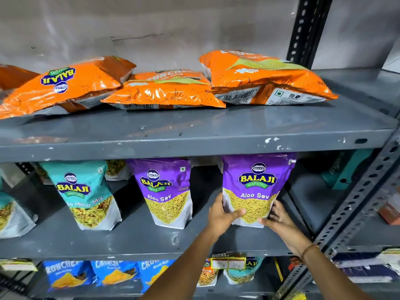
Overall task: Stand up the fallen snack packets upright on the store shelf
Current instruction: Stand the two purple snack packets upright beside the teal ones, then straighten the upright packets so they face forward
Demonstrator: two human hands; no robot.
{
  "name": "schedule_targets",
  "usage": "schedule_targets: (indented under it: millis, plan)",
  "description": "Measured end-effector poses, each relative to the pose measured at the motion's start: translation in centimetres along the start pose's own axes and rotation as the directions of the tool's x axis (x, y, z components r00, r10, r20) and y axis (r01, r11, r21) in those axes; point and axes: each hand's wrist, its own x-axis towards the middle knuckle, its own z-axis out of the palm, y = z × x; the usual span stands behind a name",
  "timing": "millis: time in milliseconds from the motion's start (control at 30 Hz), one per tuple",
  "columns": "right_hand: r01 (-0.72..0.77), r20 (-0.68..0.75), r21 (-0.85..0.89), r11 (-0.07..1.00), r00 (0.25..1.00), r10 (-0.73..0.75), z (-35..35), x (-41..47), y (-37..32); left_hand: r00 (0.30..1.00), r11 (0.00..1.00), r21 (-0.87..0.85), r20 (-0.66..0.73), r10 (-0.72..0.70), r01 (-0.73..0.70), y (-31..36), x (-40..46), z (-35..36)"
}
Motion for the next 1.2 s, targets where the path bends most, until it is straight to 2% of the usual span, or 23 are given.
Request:
schedule_targets:
  millis: [67, 133, 200, 233, 300, 333, 367, 400, 467, 533, 600, 667, 733, 833, 1000, 1067, 1133, 1200]
  plan:
    - [0.023, -0.047, 0.019, 1.0, 0.999, -0.022, 0.5, -0.5, -0.1, 0.999, 0.998, 0.051, -0.008, 0.049, -0.048, 0.0, -0.5, 0.1]
    - [0.081, -0.255, -0.021, 0.997, 0.963, -0.084, 1.6, -1.6, -0.7, 0.991, 0.991, 0.081, -0.082, 0.109, -0.103, 0.0, -1.8, 0.0]
    - [0.172, -0.496, -0.182, 0.968, 0.834, -0.241, 3.4, -3.2, -1.6, 0.962, 0.978, 0.126, -0.2, 0.186, -0.163, 0.7, -4.7, -0.7]
    - [0.22, -0.557, -0.279, 0.935, 0.756, -0.344, 4.9, -4.4, -2.3, 0.929, 0.965, 0.167, -0.278, 0.243, -0.202, 0.8, -6.2, -1.5]
    - [0.361, -0.545, -0.398, 0.843, 0.647, -0.534, 8.8, -6.3, -3.6, 0.82, 0.937, 0.241, -0.461, 0.341, -0.254, 0.5, -8.4, -3.8]
    - [0.435, -0.477, -0.428, 0.792, 0.636, -0.607, 10.9, -6.8, -4.2, 0.76, 0.934, 0.25, -0.545, 0.353, -0.254, 0.0, -8.9, -5.4]
    - [0.484, -0.392, -0.425, 0.765, 0.663, -0.638, 12.9, -6.7, -4.5, 0.715, 0.941, 0.24, -0.612, 0.338, -0.239, -0.4, -9.1, -7.3]
    - [0.506, -0.293, -0.387, 0.771, 0.725, -0.623, 14.8, -6.1, -4.4, 0.685, 0.952, 0.226, -0.661, 0.307, -0.208, -0.8, -8.8, -9.2]
    - [0.451, -0.114, -0.259, 0.854, 0.864, -0.49, 17.8, -4.1, -3.9, 0.674, 0.968, 0.217, -0.697, 0.244, -0.125, -1.6, -7.4, -13.0]
    - [0.318, -0.019, -0.118, 0.941, 0.946, -0.322, 20.1, -1.7, -3.2, 0.752, 0.98, 0.182, -0.633, 0.183, -0.085, -2.6, -5.6, -16.9]
    - [0.211, 0.026, -0.054, 0.976, 0.977, -0.21, 21.6, 0.5, -2.7, 0.892, 0.992, 0.088, -0.436, 0.117, -0.087, -3.6, -3.7, -20.0]
    - [0.137, 0.063, -0.052, 0.989, 0.989, -0.134, 22.3, 1.8, -2.3, 0.981, 0.999, -0.007, -0.191, 0.038, -0.04, -4.0, -2.3, -21.7]
    - [0.074, 0.088, -0.044, 0.996, 0.994, -0.07, 23.0, 2.6, -1.9, 0.996, 0.999, -0.036, -0.084, -0.009, 0.006, -4.6, -1.3, -22.5]
    - [0.038, 0.075, -0.021, 0.999, 0.997, -0.036, 23.4, 2.5, -2.3, 0.992, 1.0, -0.023, -0.122, 0.008, -0.01, -6.0, -1.0, -22.6]
    - [0.033, 0.15, -0.051, 0.998, 0.988, -0.025, 23.1, 1.7, -3.0, 0.981, 0.999, -0.017, -0.192, 0.034, -0.038, -6.9, -2.6, -22.3]
    - [0.074, 0.139, -0.039, 0.996, 0.988, -0.068, 23.4, 0.8, -3.6, 0.981, 0.998, 0.0, -0.185, 0.066, -0.067, -6.4, -3.4, -22.1]
    - [0.183, -0.021, -0.055, 0.982, 0.983, -0.184, 24.4, -0.2, -4.5, 0.974, 0.997, 0.011, -0.21, 0.081, -0.081, -5.5, -4.9, -22.2]
    - [0.284, -0.274, -0.263, 0.922, 0.895, -0.353, 25.9, -2.0, -5.9, 0.949, 0.994, 0.048, -0.297, 0.106, -0.096, -4.2, -7.3, -22.5]
